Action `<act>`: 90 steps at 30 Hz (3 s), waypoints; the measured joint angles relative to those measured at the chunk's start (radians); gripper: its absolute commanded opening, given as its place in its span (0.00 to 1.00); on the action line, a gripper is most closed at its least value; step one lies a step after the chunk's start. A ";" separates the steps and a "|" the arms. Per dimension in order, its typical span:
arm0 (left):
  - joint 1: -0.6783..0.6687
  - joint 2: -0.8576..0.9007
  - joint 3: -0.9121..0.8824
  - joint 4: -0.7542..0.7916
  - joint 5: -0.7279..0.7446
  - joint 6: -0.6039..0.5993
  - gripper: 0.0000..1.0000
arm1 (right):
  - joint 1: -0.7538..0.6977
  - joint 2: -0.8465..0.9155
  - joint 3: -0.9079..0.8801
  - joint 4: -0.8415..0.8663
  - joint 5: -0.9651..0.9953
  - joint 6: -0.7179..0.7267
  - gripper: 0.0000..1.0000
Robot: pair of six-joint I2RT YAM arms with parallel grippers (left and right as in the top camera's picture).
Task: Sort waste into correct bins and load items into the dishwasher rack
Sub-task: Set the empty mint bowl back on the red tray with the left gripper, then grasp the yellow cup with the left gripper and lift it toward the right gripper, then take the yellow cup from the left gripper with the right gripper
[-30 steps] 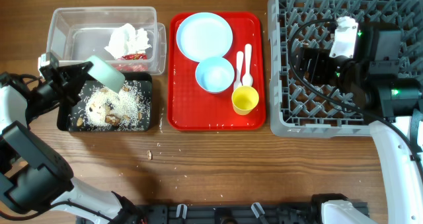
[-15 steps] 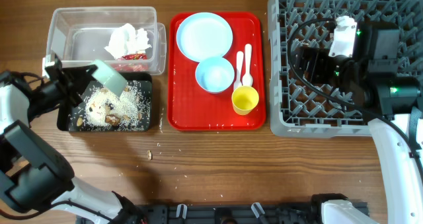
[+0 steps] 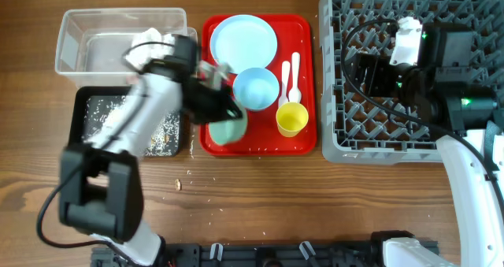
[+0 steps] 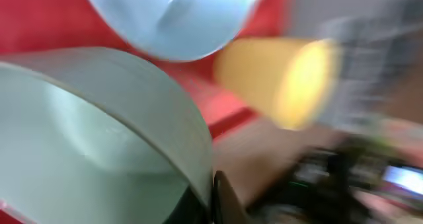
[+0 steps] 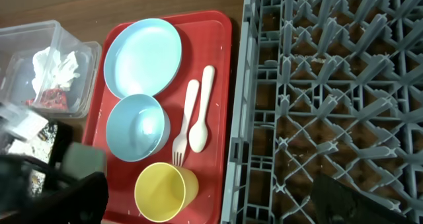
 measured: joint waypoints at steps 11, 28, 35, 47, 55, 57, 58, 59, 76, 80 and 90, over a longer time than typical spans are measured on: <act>-0.261 0.035 0.008 0.027 -0.459 -0.173 0.47 | 0.000 0.001 0.000 0.005 -0.042 0.027 1.00; -0.227 -0.039 0.178 0.089 -0.386 -0.080 0.61 | 0.073 0.103 0.000 0.046 -0.056 0.145 0.94; -0.310 0.111 0.178 0.128 -0.370 0.014 0.57 | -0.122 0.013 0.001 -0.036 -0.029 0.152 0.96; -0.332 0.211 0.178 0.153 -0.365 0.028 0.04 | -0.129 0.010 0.002 -0.064 -0.028 0.151 0.97; -0.188 0.145 0.239 0.105 -0.059 -0.021 0.04 | -0.129 0.021 0.002 -0.055 -0.173 0.090 1.00; -0.112 0.095 0.250 0.107 0.091 -0.024 0.04 | -0.129 0.045 0.002 -0.040 -0.286 0.037 1.00; -0.067 0.071 0.257 0.108 0.180 -0.026 0.04 | -0.129 0.065 0.002 -0.023 -0.362 0.003 1.00; -0.022 0.051 0.262 0.111 0.271 -0.027 0.04 | -0.129 0.087 0.002 -0.008 -0.436 -0.028 1.00; 0.077 0.031 0.270 0.149 0.822 -0.034 0.04 | 0.126 0.226 0.002 0.519 -1.061 -0.025 0.88; 0.077 0.031 0.270 0.149 0.848 -0.034 0.04 | 0.158 0.229 0.002 0.519 -1.030 -0.001 0.80; 0.078 0.031 0.270 0.151 0.871 -0.038 0.40 | 0.183 0.244 0.002 0.518 -1.004 0.029 0.51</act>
